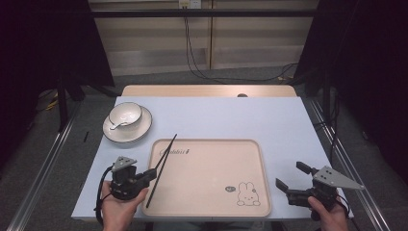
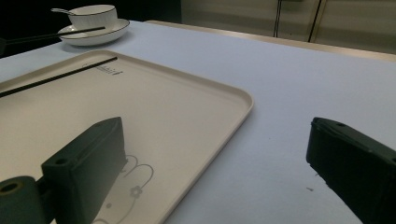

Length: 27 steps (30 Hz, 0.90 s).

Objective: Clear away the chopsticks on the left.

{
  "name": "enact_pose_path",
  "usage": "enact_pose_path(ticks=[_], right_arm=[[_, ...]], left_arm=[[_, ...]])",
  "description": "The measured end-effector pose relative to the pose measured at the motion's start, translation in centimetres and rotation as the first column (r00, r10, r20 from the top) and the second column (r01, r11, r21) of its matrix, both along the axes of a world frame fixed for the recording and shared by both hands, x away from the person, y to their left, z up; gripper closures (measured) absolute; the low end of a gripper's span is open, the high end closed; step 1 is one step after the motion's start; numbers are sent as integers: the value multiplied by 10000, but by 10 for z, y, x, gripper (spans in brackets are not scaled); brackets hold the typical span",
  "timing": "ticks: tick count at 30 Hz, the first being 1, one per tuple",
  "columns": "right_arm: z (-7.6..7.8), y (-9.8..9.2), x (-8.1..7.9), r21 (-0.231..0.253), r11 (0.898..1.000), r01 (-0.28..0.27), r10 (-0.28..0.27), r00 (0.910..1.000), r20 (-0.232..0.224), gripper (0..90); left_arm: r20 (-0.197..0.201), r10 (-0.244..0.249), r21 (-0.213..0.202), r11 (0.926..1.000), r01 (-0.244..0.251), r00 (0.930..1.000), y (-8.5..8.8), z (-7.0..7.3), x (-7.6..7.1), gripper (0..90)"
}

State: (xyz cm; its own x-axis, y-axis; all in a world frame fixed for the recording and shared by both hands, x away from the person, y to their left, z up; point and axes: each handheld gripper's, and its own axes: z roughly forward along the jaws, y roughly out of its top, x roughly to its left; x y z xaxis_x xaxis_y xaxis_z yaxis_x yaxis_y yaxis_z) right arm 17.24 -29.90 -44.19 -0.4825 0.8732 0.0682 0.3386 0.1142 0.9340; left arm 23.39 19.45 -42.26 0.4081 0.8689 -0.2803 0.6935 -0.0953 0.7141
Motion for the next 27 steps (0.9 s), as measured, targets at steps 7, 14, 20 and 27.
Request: enact_pose_path(ticks=[7,14,20,27], right_arm=[[0,1,1,-34,10000,-26,26,10000,-22,44],[0,1,1,-63,10000,-13,13,10000,-31,45],[-1,1,2,-84,9999,-124,124,9999,-32,45],[-1,2,2,-43,9999,-119,119,9999,-93,45]], left_arm=[[-401,102,118,9999,-97,9991,-3,-15,3,858],[-765,-133,424,9990,165,9970,-15,-24,7,858],[-1166,-105,707,9973,188,9931,-18,-31,11,857],[-1506,-229,789,9963,351,9883,-21,-36,12,855]])
